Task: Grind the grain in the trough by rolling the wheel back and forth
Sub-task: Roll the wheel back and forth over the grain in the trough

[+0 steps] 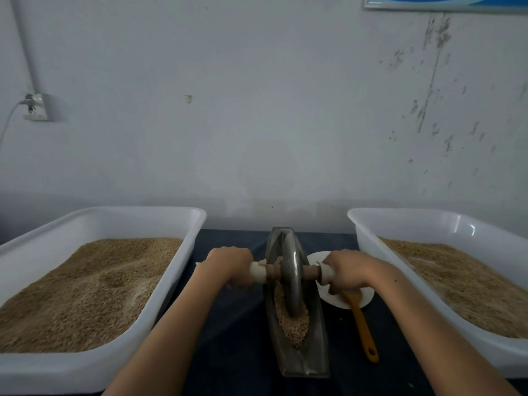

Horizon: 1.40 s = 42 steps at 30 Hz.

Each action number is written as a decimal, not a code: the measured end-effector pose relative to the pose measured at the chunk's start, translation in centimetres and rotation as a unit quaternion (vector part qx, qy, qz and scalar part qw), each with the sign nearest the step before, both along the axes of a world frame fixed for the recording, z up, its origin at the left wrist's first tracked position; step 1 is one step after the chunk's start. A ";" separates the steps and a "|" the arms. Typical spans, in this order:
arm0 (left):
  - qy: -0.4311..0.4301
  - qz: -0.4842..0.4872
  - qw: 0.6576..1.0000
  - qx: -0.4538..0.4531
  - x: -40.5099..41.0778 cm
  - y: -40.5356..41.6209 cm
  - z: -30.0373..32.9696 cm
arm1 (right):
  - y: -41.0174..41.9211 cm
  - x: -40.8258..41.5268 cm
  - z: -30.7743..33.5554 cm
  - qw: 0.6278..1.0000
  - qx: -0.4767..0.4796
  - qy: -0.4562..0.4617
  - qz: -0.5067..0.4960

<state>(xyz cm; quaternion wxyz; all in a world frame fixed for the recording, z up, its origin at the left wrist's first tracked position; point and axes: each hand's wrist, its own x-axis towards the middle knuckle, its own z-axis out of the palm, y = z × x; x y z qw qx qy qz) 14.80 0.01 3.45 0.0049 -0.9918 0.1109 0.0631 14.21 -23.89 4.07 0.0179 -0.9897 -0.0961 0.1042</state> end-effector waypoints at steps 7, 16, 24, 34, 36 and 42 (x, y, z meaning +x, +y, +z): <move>-0.053 0.000 0.998 -0.030 0.1 0.7 -1.4 | 0.6 0.2 0.1 0.998 -0.035 -0.050 0.019; -0.153 0.006 0.988 -0.017 0.3 0.1 -1.7 | 0.5 0.0 -1.5 0.979 0.000 -0.201 0.035; 0.006 0.003 1.000 -0.023 0.3 0.8 -1.2 | 0.8 -0.8 0.8 0.999 -0.042 -0.025 0.015; -0.109 -0.007 0.994 -0.010 0.6 0.2 -1.2 | 0.2 0.2 -0.6 0.994 -0.005 -0.107 0.027; -0.148 -0.002 0.989 -0.010 0.7 0.1 -1.4 | 0.4 0.2 -1.2 0.982 0.003 -0.188 0.033; -0.126 -0.007 0.992 -0.022 0.8 0.5 -1.7 | 0.6 0.1 -1.1 0.980 -0.008 -0.197 0.036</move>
